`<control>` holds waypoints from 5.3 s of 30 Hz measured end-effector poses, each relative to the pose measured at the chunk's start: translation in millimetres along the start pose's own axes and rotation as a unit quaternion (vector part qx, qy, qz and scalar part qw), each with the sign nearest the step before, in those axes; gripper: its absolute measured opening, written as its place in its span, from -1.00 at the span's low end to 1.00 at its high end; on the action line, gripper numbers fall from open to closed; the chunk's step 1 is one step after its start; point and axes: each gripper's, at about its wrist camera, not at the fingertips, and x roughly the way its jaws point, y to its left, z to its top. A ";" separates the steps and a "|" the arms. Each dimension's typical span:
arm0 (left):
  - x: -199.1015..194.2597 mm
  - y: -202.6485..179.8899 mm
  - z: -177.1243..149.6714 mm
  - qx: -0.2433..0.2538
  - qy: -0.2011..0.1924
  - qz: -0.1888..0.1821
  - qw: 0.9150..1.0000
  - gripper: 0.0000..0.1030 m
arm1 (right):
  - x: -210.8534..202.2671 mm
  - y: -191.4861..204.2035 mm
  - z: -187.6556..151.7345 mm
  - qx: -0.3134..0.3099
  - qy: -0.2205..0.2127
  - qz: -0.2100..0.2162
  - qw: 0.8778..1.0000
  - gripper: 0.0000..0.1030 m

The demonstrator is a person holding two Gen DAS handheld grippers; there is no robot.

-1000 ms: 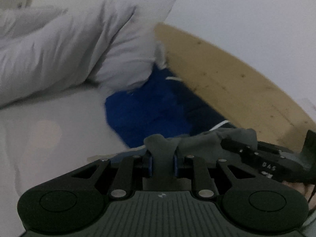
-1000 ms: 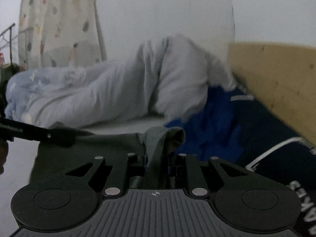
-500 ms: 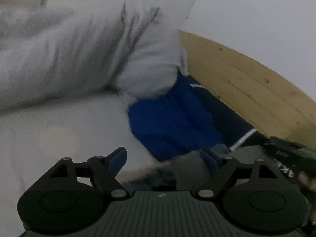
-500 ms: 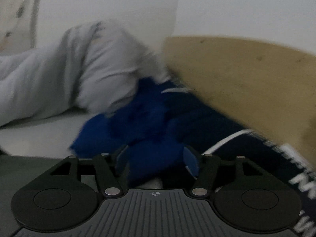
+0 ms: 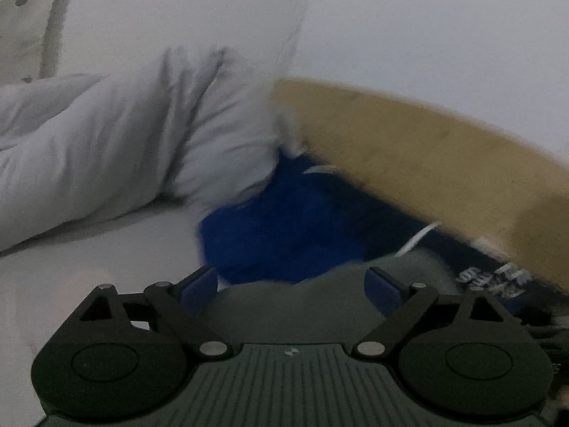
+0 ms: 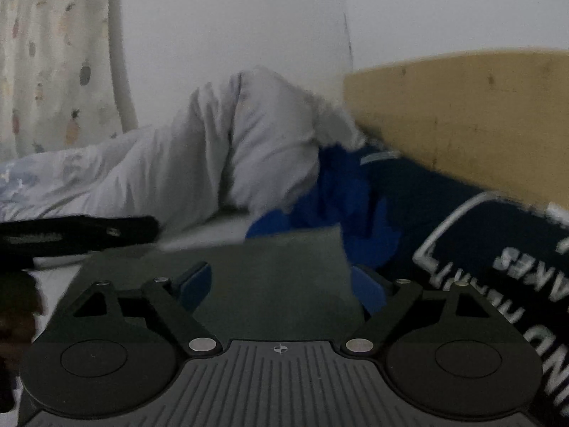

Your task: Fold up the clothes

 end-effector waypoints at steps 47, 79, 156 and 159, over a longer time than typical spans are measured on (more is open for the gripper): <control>-365.9 117.1 -106.6 -0.092 0.030 0.279 0.955 1.00 | -205.3 314.2 -63.5 -0.080 0.046 0.117 0.989 1.00; -231.5 164.6 -203.3 -0.086 0.058 0.315 0.943 1.00 | -59.8 335.0 -190.0 -0.103 0.127 0.089 0.982 1.00; -233.4 172.7 -205.1 -0.074 0.060 0.307 0.947 1.00 | -49.3 335.5 -186.0 -0.108 0.128 0.094 0.981 1.00; -233.3 172.4 -204.8 -0.074 0.060 0.307 0.947 1.00 | -49.5 335.5 -185.9 -0.108 0.128 0.094 0.981 1.00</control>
